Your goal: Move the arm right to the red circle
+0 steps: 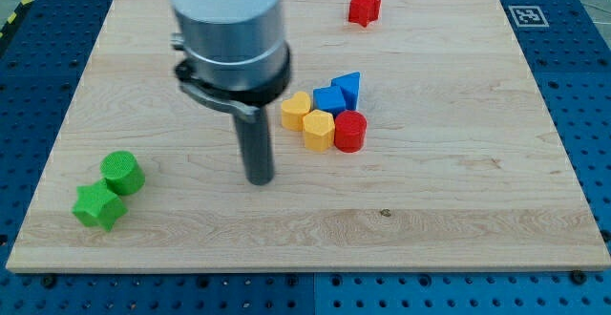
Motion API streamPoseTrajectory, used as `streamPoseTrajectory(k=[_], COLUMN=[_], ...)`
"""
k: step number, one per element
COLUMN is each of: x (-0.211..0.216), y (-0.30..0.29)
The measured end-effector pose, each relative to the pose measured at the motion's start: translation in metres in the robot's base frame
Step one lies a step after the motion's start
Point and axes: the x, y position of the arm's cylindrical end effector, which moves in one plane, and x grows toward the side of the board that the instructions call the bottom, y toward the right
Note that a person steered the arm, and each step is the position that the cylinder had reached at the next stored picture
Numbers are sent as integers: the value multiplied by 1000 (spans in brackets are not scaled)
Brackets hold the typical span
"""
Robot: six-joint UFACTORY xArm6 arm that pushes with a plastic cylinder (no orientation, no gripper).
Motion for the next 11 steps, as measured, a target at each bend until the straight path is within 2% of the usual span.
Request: streamPoseTrajectory(k=[1,4,7,11], x=[20,19,-23,-51], y=[41,116,145,147])
